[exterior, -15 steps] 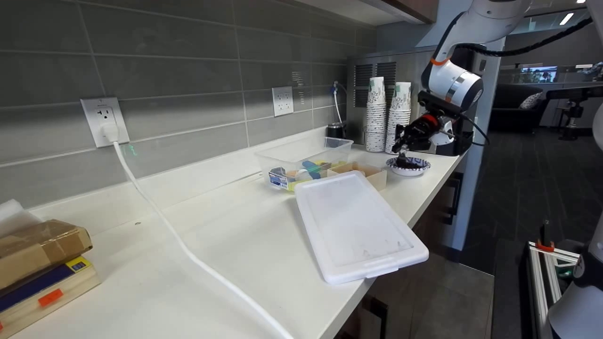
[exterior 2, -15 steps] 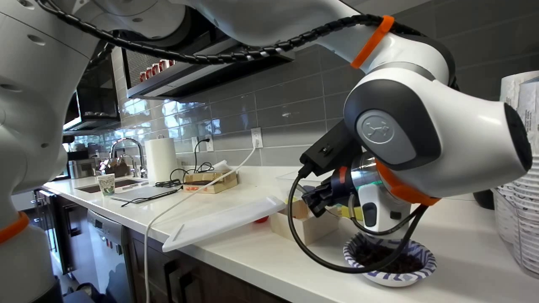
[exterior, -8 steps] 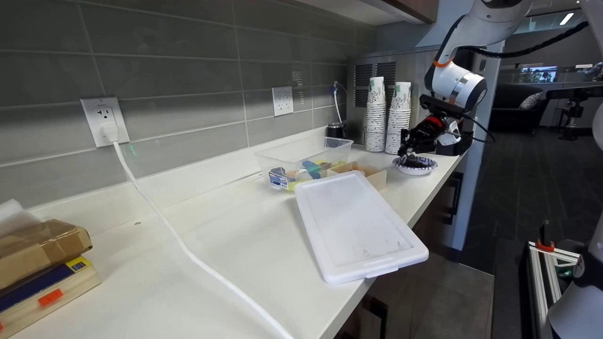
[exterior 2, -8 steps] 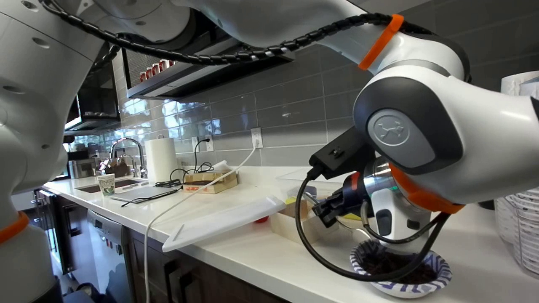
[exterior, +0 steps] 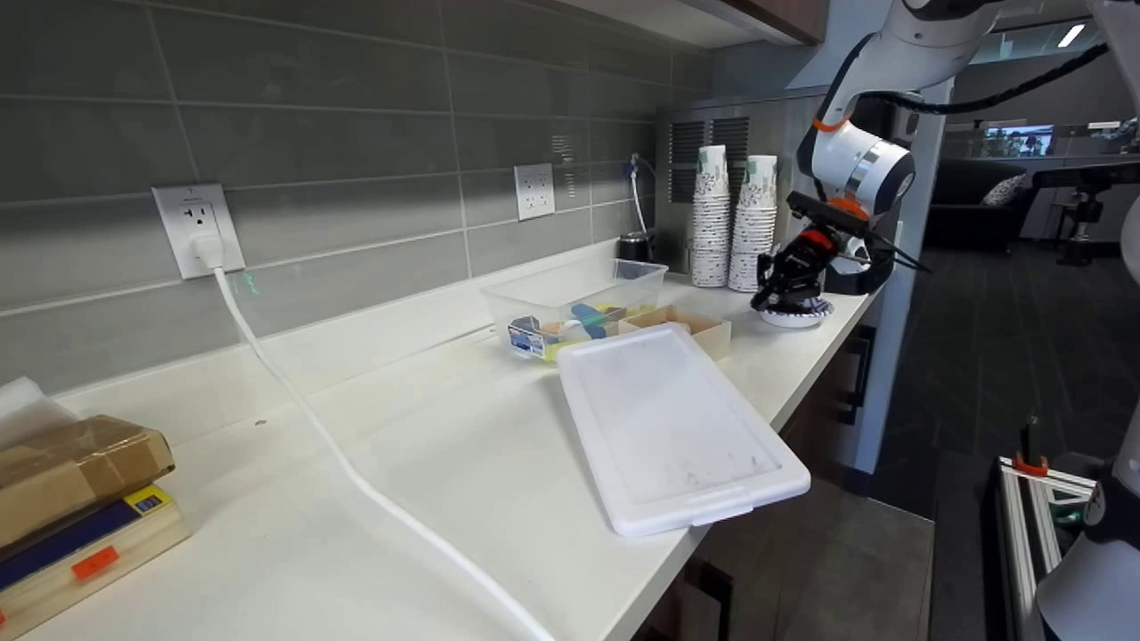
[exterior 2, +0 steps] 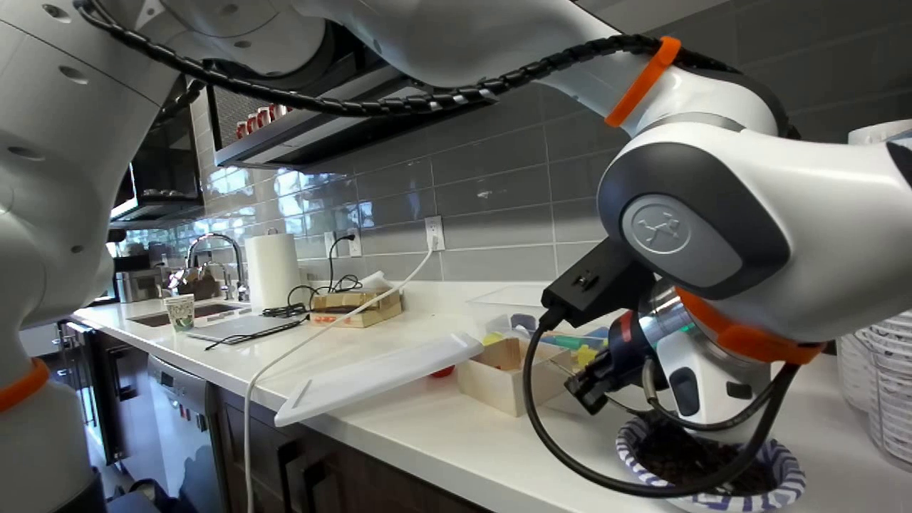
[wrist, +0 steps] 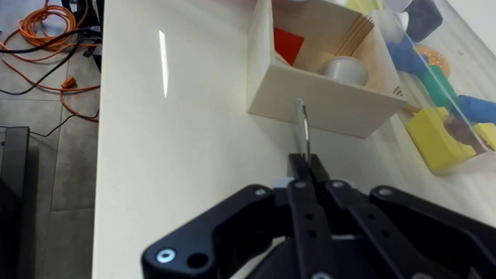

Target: Use the cake slicer to stir in the bowl

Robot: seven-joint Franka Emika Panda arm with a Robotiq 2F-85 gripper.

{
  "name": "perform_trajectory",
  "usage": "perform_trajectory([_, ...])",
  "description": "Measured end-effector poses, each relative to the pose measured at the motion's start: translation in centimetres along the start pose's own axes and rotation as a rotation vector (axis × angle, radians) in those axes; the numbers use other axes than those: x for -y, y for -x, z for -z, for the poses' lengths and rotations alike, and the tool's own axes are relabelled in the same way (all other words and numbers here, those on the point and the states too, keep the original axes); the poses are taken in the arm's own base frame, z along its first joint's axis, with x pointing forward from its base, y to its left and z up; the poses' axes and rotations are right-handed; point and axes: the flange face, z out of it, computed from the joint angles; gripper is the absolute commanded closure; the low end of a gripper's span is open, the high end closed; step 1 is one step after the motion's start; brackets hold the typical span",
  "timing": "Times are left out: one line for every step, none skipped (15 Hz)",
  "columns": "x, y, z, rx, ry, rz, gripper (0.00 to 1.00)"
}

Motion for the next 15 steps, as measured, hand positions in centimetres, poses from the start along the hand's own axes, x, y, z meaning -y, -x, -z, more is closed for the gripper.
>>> perform_trajectory([0.2,0.0,-0.2,-0.006,-0.001,0.009,0.99])
perform_trajectory([0.5,0.1,-0.5,-0.007,0.000,0.020,0.99])
perform_trajectory([0.8,0.2,-0.9,-0.002,-0.001,0.035,0.99])
perform_trajectory([1.2,0.4,-1.3,0.005,0.000,0.050,0.99])
perform_trajectory([1.6,0.6,-1.8,0.012,-0.001,0.067,0.99])
perform_trajectory([1.9,0.9,-2.2,0.018,0.001,0.083,0.99])
perform_trajectory([2.3,1.1,-2.6,0.023,0.005,0.099,0.99])
perform_trajectory([2.6,1.3,-2.9,0.027,0.009,0.112,0.99])
perform_trajectory([2.8,1.4,-3.2,0.029,0.012,0.121,0.99])
perform_trajectory([3.0,1.6,-3.4,0.030,0.016,0.127,0.99])
perform_trajectory([3.2,1.7,-3.5,0.030,0.022,0.132,0.99])
perform_trajectory([3.4,1.8,-3.6,0.027,0.028,0.136,0.99])
perform_trajectory([3.6,1.8,-3.7,0.023,0.034,0.141,0.75])
perform_trajectory([3.8,1.9,-3.8,0.018,0.039,0.144,0.71])
perform_trajectory([4.0,2.0,-3.8,0.013,0.044,0.147,0.65])
